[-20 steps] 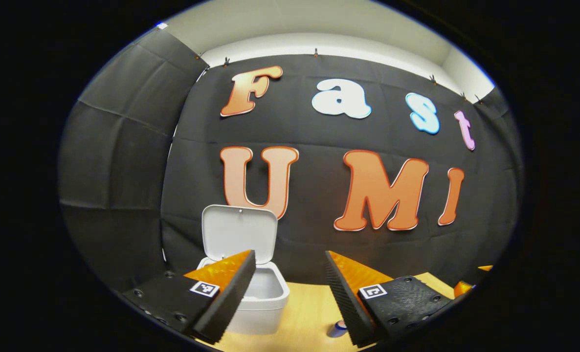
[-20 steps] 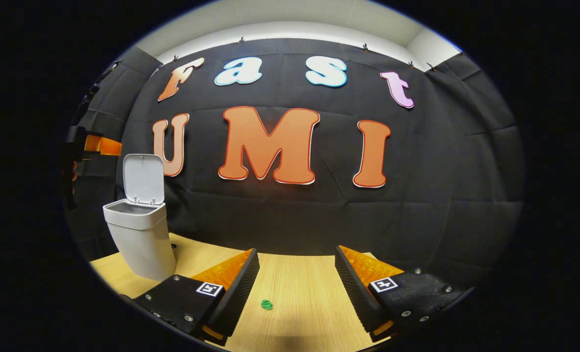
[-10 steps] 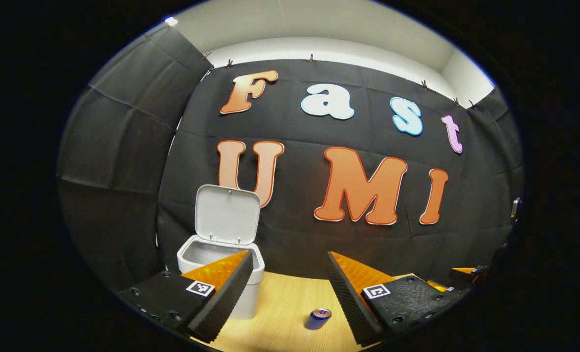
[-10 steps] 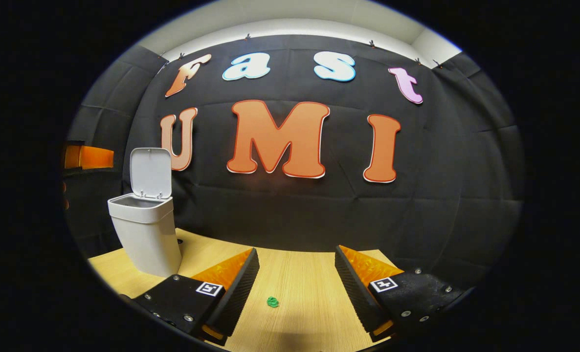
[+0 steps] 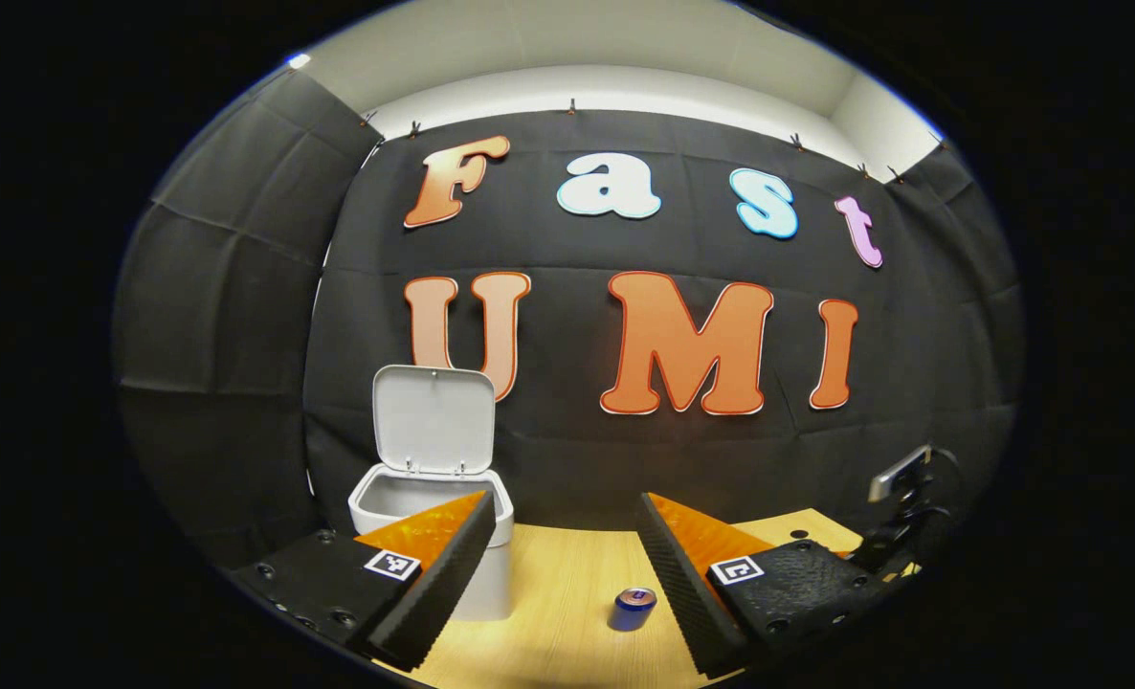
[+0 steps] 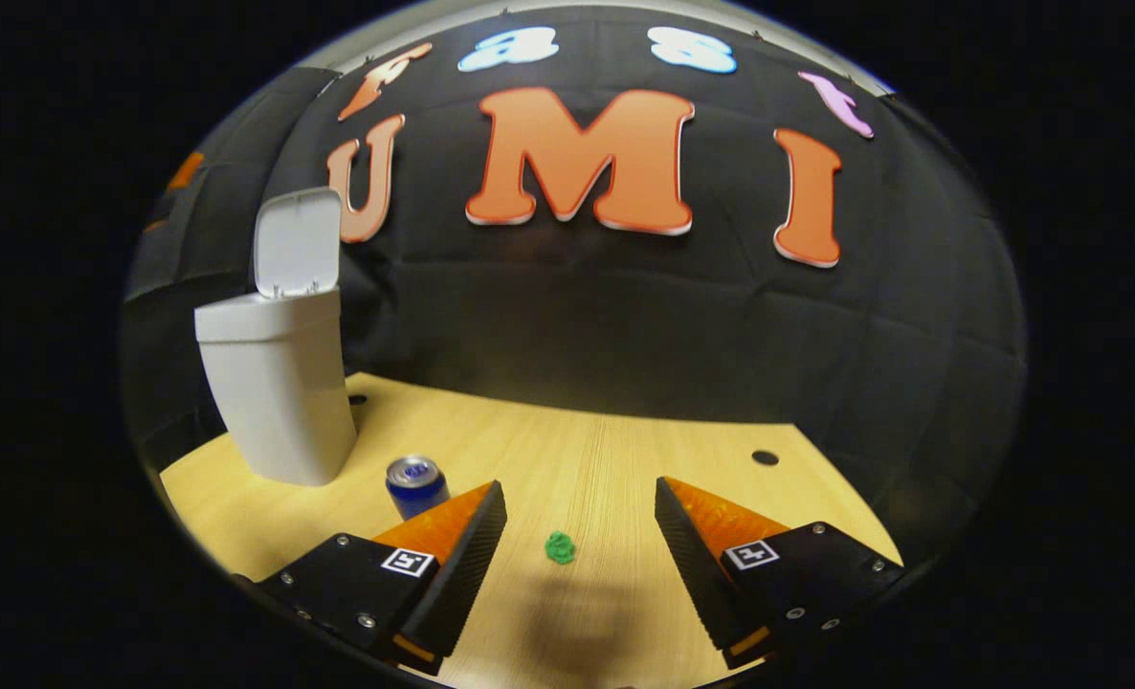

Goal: Press the lid of the desktop garbage bin to open it, pick up the crumpled paper on the desktop and throw it into the bin, then pick up the pop can on the desktop and drop it into the bin, and finally close the garbage bin lid.

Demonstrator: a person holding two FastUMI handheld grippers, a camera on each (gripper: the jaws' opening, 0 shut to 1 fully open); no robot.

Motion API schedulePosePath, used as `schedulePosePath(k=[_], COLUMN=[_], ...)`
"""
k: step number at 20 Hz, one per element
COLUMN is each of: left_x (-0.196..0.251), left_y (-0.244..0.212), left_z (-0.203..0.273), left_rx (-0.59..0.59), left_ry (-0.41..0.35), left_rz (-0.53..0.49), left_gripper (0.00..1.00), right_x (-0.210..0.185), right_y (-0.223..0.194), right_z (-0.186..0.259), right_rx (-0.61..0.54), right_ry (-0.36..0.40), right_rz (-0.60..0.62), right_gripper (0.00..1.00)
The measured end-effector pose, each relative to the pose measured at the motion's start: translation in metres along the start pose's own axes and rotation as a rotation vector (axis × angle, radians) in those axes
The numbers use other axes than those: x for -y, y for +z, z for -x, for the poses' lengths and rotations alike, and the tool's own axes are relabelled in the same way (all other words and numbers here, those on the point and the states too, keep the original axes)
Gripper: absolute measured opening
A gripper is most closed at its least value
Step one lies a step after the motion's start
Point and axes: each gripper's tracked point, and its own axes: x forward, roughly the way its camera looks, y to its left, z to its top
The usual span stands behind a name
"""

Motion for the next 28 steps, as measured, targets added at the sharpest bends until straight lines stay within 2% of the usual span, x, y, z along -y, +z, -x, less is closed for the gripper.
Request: schedulePosePath(k=[3, 6, 7, 8, 11, 13, 15, 16, 19, 20, 21, 22, 23, 28], left_x=[-0.005, -0.01, -0.013, -0.014, -0.018, -0.019, -0.018, -0.017, -0.017, -0.018, -0.02, -0.021, -0.021, -0.02], left_y=[-0.001, -0.006, -0.007, -0.007, -0.012, -0.015, -0.017, -0.018, -0.021, -0.023, -0.024, -0.023, -0.021, -0.02], left_z=[-0.005, -0.011, -0.012, -0.015, -0.021, -0.025, -0.029, -0.03, -0.032, -0.031, -0.03, -0.029, -0.029, -0.021], left_rx=[-0.02, -0.057, -0.064, -0.069, -0.086, -0.098, -0.107, -0.11, -0.12, -0.127, -0.128, -0.127, -0.121, -0.114], left_ry=[0.007, 0.019, 0.025, 0.03, 0.045, 0.049, 0.046, 0.044, 0.042, 0.043, 0.045, 0.045, 0.048, 0.045], left_rz=[-0.043, -0.084, -0.096, -0.107, -0.124, -0.123, -0.128, -0.13, -0.126, -0.125, -0.123, -0.12, -0.118, -0.099], left_gripper=[0.94, 0.92, 0.94, 0.92, 0.94, 0.92, 0.93, 0.93, 0.94, 0.94, 0.95, 0.96, 0.95, 0.95], right_x=[-0.012, -0.013, -0.013, -0.012, -0.01, -0.011, -0.011, -0.012, -0.014, -0.014, -0.012, -0.013, -0.014, -0.009], right_y=[-0.047, -0.08, -0.089, -0.094, -0.101, -0.107, -0.115, -0.119, -0.12, -0.122, -0.121, -0.122, -0.122, -0.108], right_z=[-0.041, -0.071, -0.079, -0.086, -0.096, -0.1, -0.105, -0.106, -0.109, -0.109, -0.108, -0.107, -0.106, -0.095], right_rx=[-0.118, -0.203, -0.226, -0.241, -0.247, -0.26, -0.276, -0.288, -0.296, -0.303, -0.304, -0.308, -0.31, -0.296], right_ry=[0.034, 0.025, 0.021, 0.019, 0.009, 0.013, 0.008, 0.009, 0.011, 0.011, 0.006, 0.004, 0.004, 0.01], right_rz=[0.025, -0.007, -0.02, -0.031, -0.034, -0.026, -0.017, -0.024, -0.042, -0.041, -0.039, -0.035, -0.034, -0.037], right_gripper=[0.95, 0.95, 0.95, 0.95, 0.95, 0.94, 0.86, 0.77, 0.62, 0.42, 0.36, 0.25, 0.31, 0.18])
